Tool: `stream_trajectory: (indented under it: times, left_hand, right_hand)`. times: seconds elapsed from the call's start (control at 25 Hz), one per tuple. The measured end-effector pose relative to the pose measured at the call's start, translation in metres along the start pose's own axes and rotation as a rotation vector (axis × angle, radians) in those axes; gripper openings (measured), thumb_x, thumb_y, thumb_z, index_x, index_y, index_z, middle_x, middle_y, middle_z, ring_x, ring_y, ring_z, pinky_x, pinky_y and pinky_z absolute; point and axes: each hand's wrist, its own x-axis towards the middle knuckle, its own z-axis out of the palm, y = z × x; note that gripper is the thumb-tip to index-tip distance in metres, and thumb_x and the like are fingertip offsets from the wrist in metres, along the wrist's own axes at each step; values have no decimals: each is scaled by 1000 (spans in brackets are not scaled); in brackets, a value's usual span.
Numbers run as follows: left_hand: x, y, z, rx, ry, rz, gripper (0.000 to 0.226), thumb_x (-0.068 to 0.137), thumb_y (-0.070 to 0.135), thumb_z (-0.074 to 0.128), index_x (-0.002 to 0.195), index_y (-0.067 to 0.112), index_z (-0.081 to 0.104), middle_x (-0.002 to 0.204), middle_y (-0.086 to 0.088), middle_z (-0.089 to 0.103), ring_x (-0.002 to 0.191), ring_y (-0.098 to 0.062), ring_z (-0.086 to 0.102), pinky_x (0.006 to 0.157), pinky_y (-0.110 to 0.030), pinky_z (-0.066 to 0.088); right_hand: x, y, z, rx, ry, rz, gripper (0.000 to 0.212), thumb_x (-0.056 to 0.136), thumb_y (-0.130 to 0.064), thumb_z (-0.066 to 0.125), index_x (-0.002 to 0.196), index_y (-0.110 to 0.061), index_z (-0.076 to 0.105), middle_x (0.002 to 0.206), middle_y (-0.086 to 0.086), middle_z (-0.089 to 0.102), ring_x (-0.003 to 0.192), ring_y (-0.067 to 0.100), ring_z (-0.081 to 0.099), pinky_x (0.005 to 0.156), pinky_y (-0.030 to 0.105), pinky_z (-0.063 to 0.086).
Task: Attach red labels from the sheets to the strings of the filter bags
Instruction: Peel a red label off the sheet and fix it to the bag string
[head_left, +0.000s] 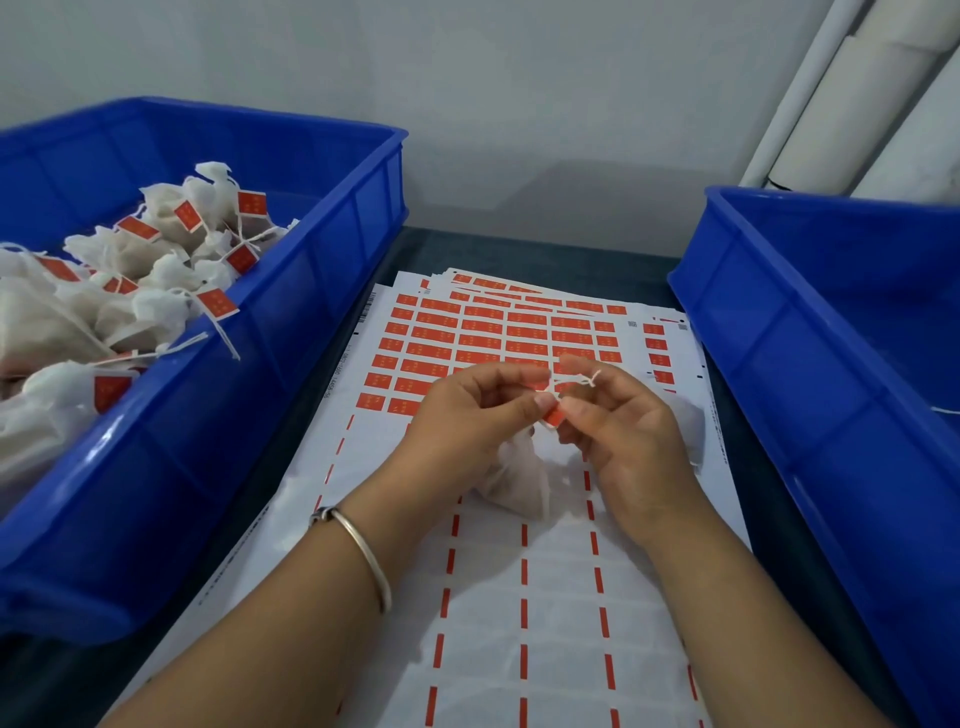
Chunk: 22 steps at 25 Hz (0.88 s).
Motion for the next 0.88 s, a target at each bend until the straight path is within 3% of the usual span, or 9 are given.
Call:
stream_trajectory:
  times: [0.12, 0.36, 0.56, 0.72, 0.88]
  left_hand:
    - [2, -1, -2, -14, 46, -14, 13, 74, 24, 71, 83, 32, 68, 76, 18, 71, 72, 8, 64, 52, -4, 45]
    - [3, -5, -1, 51, 40, -35, 4, 77, 31, 68, 76, 27, 69, 73, 20, 69, 68, 8, 63, 49, -5, 45]
    - [3, -5, -4, 59, 71, 24, 6, 74, 34, 68, 75, 28, 70, 73, 21, 69, 71, 10, 62, 50, -1, 42]
    - [0, -2, -2, 51, -7, 44, 26, 60, 43, 68, 83, 31, 69, 80, 24, 69, 76, 9, 64, 53, -3, 43]
    - [1, -5, 0, 253, 33, 32, 13, 69, 39, 75, 78, 39, 64, 72, 29, 64, 73, 10, 60, 48, -4, 42]
  right_hand:
    - [0, -2, 2, -11, -24, -37, 45, 62, -43, 69, 106, -35, 62, 91, -11, 72, 93, 7, 68, 71, 14, 53]
    - [2, 2, 2, 20, 81, -33, 32, 76, -24, 69, 104, -36, 58, 89, -15, 72, 90, 0, 68, 64, 10, 50]
    - [1, 1, 3, -9, 100, -11, 34, 66, -36, 68, 99, -38, 60, 87, -26, 70, 86, -4, 67, 61, 9, 49]
    - [4, 1, -1, 96, 149, 27, 38, 61, -36, 70, 99, -33, 65, 93, -19, 72, 89, 4, 69, 67, 17, 55]
    - [9, 6, -5, 256, 167, 101, 35, 67, -27, 71, 102, -28, 67, 100, -10, 73, 94, 13, 70, 73, 25, 57]
